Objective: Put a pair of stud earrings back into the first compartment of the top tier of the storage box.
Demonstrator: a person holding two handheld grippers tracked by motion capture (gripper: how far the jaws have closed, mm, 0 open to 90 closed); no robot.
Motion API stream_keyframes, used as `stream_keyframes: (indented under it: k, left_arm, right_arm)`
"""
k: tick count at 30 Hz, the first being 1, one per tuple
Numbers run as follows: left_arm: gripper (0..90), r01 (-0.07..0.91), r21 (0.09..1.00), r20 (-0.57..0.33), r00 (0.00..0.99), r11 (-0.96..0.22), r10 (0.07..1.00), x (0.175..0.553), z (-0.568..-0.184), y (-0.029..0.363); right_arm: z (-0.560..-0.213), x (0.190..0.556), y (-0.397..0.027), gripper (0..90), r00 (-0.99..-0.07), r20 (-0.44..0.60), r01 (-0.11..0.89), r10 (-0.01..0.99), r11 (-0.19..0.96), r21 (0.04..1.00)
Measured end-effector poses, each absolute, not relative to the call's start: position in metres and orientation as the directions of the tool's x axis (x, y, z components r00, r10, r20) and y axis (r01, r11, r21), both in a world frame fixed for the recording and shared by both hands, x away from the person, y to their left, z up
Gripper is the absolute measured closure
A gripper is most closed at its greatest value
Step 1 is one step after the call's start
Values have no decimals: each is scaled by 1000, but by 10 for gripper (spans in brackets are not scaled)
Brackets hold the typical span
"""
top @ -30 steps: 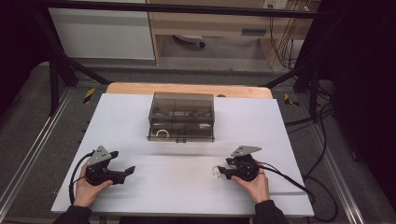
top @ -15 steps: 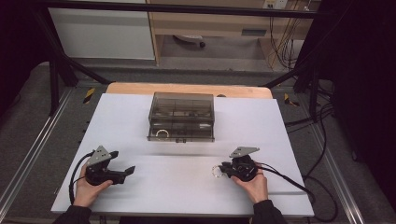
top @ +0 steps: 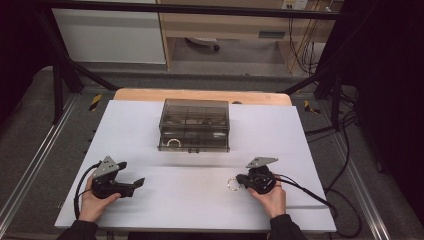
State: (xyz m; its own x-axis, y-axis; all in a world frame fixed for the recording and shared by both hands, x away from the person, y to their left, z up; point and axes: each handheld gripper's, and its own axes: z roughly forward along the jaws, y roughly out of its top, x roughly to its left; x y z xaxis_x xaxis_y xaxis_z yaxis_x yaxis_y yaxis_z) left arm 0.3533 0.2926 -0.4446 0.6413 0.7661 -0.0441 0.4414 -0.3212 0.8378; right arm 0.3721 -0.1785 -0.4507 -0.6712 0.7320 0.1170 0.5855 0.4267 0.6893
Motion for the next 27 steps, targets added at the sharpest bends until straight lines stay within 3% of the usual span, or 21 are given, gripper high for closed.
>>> stream_keyframes:
  k: [27]
  left_arm:
    - [61, 443, 837, -44, 640, -321, 767, 353, -445, 292]
  right_arm:
    - [-426, 366, -184, 872, -676, 139, 559, 724, 380, 737]
